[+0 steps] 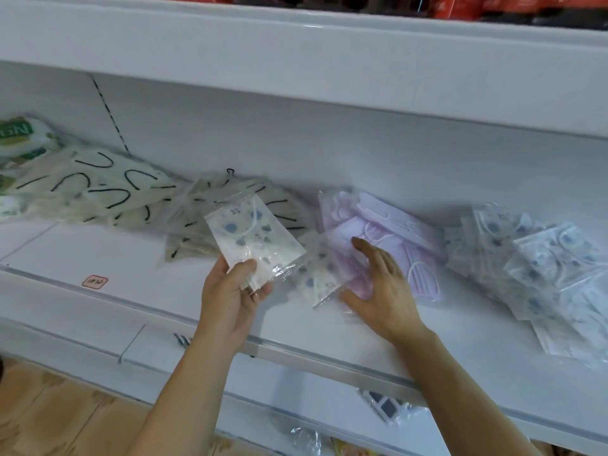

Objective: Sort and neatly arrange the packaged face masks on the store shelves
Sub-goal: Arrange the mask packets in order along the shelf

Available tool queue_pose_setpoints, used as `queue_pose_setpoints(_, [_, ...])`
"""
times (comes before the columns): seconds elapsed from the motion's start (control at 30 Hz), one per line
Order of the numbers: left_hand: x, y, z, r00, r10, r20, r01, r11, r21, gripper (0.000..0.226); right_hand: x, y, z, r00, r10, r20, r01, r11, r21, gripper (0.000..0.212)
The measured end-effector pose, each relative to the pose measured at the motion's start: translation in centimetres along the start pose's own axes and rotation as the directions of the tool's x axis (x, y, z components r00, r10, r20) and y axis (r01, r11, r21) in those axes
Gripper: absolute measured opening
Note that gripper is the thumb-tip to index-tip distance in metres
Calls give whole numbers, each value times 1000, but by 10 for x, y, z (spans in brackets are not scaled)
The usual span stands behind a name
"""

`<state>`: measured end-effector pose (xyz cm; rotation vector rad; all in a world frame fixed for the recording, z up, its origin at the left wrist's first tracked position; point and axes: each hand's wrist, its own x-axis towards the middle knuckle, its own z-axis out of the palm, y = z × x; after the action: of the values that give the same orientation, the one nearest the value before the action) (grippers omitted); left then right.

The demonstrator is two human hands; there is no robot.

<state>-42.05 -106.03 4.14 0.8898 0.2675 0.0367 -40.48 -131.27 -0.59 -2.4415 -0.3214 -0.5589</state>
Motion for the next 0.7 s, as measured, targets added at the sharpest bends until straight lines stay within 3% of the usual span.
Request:
queue_pose_setpoints(0.07, [-1, -7, 0, 999, -29, -23, 30, 998, 49, 30, 0, 2, 1, 996, -59, 67, 61, 998, -29, 87])
queue_pose_setpoints(0.13, [1, -15, -2, 997, -9, -81, 29, 965, 262, 25, 0, 3, 3, 994, -71, 87, 75, 996, -51, 89])
queue_pose_setpoints(0.23, [8, -26, -4, 991, 129, -21, -83, 748, 658, 12, 0, 2, 2, 994, -72, 78, 75, 996, -39, 89])
queue_pose_setpoints(0.33, [10, -30, 12, 983, 139, 118, -173, 523, 835, 6, 1, 3, 2, 994, -91, 68, 94, 995, -41, 86])
queue_pose_setpoints(0.47, [18, -37, 39, 990, 44, 137, -138, 556, 820, 6, 1, 5, 4, 992, -103, 76, 106, 994, -40, 86])
queue_pose_setpoints(0.6, [19, -34, 58, 996, -81, 22, 49, 774, 632, 20, 2, 10, 7, 989, -115, 94, 120, 992, -45, 87])
queue_pose_setpoints(0.7, [20, -32, 67, 978, -204, -36, 198, 866, 460, 22, 3, 12, 8, 988, -132, 78, 135, 990, -39, 90])
